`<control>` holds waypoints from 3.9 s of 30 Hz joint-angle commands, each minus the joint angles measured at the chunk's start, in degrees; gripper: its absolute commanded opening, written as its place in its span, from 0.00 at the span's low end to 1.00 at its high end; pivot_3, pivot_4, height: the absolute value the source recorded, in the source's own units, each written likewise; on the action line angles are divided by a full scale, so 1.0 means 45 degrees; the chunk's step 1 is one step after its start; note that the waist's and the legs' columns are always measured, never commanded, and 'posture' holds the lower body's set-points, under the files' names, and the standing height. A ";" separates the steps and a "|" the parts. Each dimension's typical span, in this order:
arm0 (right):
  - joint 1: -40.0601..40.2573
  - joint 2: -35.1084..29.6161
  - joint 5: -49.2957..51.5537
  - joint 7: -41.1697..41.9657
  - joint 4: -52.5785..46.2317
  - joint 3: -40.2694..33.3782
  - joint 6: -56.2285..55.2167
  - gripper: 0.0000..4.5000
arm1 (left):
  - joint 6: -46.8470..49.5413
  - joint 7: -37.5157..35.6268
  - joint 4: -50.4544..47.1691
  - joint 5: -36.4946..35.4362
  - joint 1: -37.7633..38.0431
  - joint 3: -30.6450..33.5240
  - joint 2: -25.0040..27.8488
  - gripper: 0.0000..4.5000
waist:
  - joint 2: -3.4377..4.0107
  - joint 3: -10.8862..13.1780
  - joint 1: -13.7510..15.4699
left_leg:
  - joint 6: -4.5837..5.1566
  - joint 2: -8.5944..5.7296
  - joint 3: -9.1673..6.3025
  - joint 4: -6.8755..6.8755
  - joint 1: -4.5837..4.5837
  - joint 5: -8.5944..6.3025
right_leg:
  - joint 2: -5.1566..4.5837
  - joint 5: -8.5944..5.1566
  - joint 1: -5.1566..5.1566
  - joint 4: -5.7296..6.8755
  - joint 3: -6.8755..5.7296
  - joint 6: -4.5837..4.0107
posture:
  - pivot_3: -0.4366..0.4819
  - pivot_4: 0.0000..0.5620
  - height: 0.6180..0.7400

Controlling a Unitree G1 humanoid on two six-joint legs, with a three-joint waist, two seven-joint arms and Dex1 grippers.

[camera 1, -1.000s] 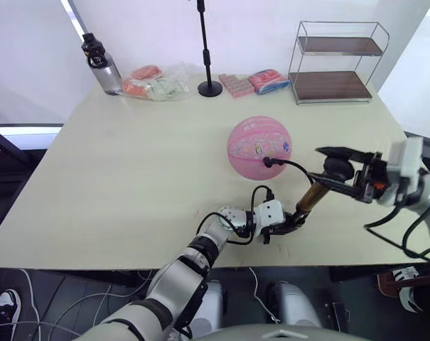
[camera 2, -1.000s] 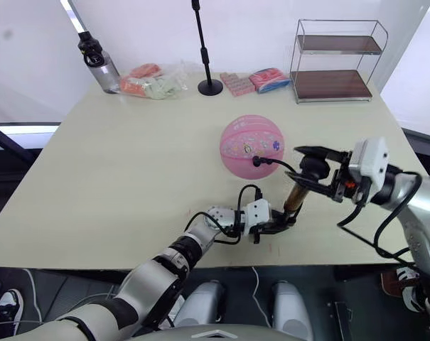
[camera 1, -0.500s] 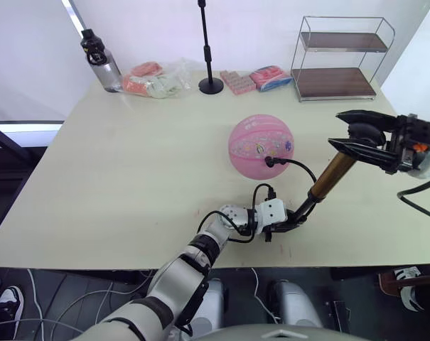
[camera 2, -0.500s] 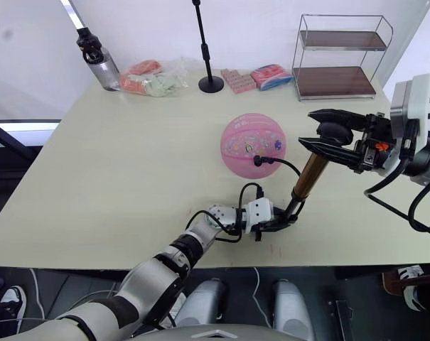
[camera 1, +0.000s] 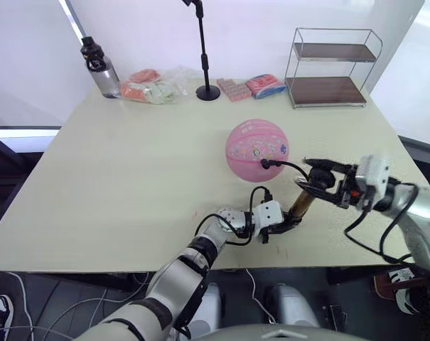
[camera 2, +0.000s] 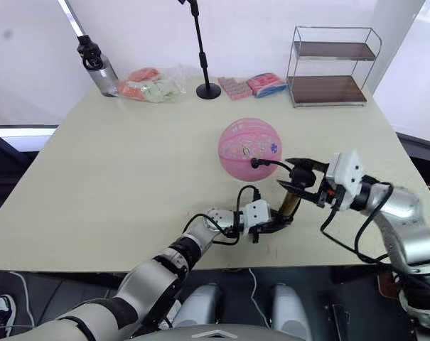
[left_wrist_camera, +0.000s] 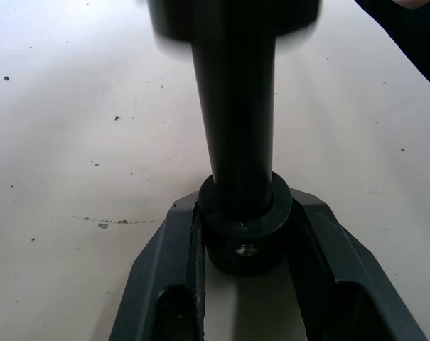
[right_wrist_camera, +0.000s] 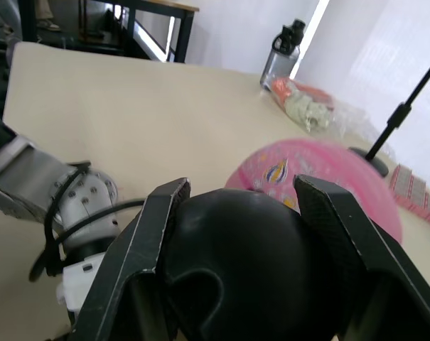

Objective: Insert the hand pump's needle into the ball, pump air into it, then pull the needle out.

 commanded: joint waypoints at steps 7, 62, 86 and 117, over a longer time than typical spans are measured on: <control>0.0855 0.0758 -0.1636 0.0317 0.2267 0.1345 -0.1124 0.41 | 0.0789 0.0047 0.1264 0.0894 0.0572 -0.0346 0.0542 0.24 | 0.0002 -0.0078 -0.0014 | -0.0002 0.0018 -0.0015 -0.0007 0.0021 -0.0002 | 0.0001 -0.0003 0.0012 0.0003 0.0003 -0.0003 | 0.48 0.27 1.00; 0.0032 0.0682 -0.1501 0.0515 0.3247 0.1049 -0.0661 0.41 | 0.0859 0.0061 0.1317 0.0931 0.0660 -0.0291 0.0642 0.24 | -0.0022 -0.0072 -0.0040 | -0.0016 0.0046 -0.0008 -0.0010 0.0028 -0.0010 | -0.0004 -0.0002 0.0005 0.0002 -0.0022 -0.0002 | 0.48 0.27 1.00; -0.4700 -0.3234 0.5335 -0.0332 -0.1664 -0.4264 0.6220 0.41 | 0.0857 -0.0126 0.1337 0.0975 0.0684 -0.0351 0.0634 0.24 | 0.0128 0.0227 0.0033 | -0.0006 0.0000 0.0019 0.0000 -0.0067 -0.0004 | -0.0048 0.0001 -0.0064 -0.0013 -0.0038 0.0002 | 0.48 0.27 1.00; -0.0886 0.0108 0.0269 0.0566 0.0808 -0.0256 0.0000 0.41 | 0.0836 -0.0125 0.1290 0.0962 0.0739 -0.0345 0.0770 0.24 | 0.0063 0.0049 0.0009 | -0.0064 0.0130 0.0024 -0.0008 -0.0006 -0.0038 | -0.0010 -0.0003 -0.0038 -0.0016 -0.0087 -0.0003 | 0.48 0.27 1.00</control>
